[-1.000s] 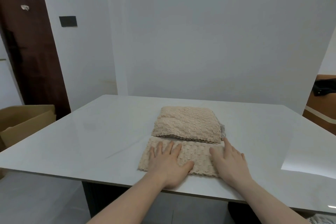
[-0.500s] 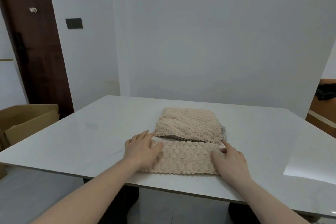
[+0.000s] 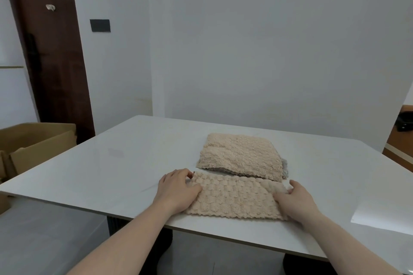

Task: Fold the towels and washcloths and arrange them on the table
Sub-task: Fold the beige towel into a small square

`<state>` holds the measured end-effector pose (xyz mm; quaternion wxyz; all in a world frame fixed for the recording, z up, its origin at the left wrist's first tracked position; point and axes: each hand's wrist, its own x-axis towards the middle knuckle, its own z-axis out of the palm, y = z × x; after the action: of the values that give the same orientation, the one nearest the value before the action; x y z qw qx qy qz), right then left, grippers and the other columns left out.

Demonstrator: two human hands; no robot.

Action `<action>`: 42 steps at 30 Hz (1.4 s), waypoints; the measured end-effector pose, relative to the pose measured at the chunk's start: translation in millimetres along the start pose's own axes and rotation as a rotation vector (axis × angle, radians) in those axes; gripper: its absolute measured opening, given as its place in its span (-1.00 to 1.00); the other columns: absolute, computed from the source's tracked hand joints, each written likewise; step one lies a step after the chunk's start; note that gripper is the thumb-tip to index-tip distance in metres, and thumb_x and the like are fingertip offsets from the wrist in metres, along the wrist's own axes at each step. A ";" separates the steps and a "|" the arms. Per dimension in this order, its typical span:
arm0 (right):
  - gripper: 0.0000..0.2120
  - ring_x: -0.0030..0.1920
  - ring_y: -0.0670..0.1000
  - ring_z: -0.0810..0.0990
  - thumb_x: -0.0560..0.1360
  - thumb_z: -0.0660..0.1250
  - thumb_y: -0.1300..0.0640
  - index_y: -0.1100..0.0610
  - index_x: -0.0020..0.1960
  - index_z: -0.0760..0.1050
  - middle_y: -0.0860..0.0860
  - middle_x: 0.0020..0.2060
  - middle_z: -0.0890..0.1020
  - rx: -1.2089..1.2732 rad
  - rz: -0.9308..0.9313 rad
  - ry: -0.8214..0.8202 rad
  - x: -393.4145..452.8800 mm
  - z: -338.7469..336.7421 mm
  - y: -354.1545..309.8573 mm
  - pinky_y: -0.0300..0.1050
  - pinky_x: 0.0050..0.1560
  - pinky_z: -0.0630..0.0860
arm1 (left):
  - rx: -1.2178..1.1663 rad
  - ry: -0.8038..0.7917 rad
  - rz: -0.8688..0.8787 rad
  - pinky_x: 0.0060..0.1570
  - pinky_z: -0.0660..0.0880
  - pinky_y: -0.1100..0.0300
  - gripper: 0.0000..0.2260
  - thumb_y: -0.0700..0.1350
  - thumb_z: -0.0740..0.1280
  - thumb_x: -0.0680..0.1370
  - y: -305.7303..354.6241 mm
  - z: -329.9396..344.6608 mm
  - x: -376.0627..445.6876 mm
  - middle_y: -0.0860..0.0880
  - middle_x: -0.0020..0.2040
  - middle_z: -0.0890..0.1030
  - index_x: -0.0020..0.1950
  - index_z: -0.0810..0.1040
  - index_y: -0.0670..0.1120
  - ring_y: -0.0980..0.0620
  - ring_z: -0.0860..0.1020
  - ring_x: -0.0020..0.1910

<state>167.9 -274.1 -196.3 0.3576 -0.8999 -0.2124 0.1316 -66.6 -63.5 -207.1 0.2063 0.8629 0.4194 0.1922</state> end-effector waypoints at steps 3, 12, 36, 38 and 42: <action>-0.42 0.18 0.16 0.60 0.32 0.34 -0.28 0.09 0.17 0.63 0.06 0.06 0.71 -0.105 0.043 -0.087 3.4 -9.5 -21.0 -0.03 0.27 0.47 | -0.033 0.038 -0.015 0.40 0.31 0.05 -0.61 0.19 0.24 0.52 -0.8 0.7 1.1 0.10 0.31 0.55 0.29 0.52 0.09 0.04 0.46 0.33; -0.83 -0.33 0.07 0.53 0.44 0.37 0.13 0.11 -0.31 0.48 0.07 -0.37 0.61 -0.029 -0.030 -0.065 4.5 -13.8 -34.4 -0.16 -0.32 0.42 | -0.258 0.088 -0.088 -0.09 0.43 0.15 -0.85 0.01 0.33 0.49 -8.0 -1.0 0.3 0.20 0.03 0.56 0.02 0.43 0.16 0.12 0.53 0.01; -0.55 -0.23 0.02 0.70 0.45 0.49 0.23 0.10 0.27 0.43 0.16 -0.07 0.70 0.473 -0.220 -0.321 -61.0 33.7 -137.7 -0.18 -0.32 0.64 | -0.598 0.076 -0.034 0.22 0.43 0.06 -0.69 0.21 0.21 0.44 -8.4 -8.7 -3.0 0.27 0.11 0.64 -0.21 0.73 0.17 0.17 0.53 0.21; -0.57 -0.27 0.03 0.69 0.45 0.46 0.24 0.10 0.26 0.43 0.20 -0.06 0.70 0.453 -0.228 -0.366 -66.0 44.7 -136.2 -0.03 -0.17 0.72 | -0.628 0.066 -0.027 0.19 0.44 0.07 -0.63 0.26 0.18 0.46 -8.2 -10.1 -3.6 0.25 0.00 0.69 -0.25 0.73 0.17 0.20 0.56 0.16; -0.64 -0.12 0.10 0.73 0.48 0.43 0.32 0.11 0.22 0.46 0.17 0.10 0.66 0.503 -0.257 -0.461 -73.2 53.3 -127.8 0.10 0.00 0.71 | -0.671 0.051 -0.029 0.18 0.52 0.06 -0.57 0.34 0.30 0.52 -9.2 -10.6 -2.9 0.28 -0.05 0.70 -0.24 0.74 0.05 0.26 0.61 0.03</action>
<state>46.3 -194.0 -138.6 0.5242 -0.6965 -0.3596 0.3330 -79.5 -58.5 -203.4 0.4712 0.7357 0.3499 0.3380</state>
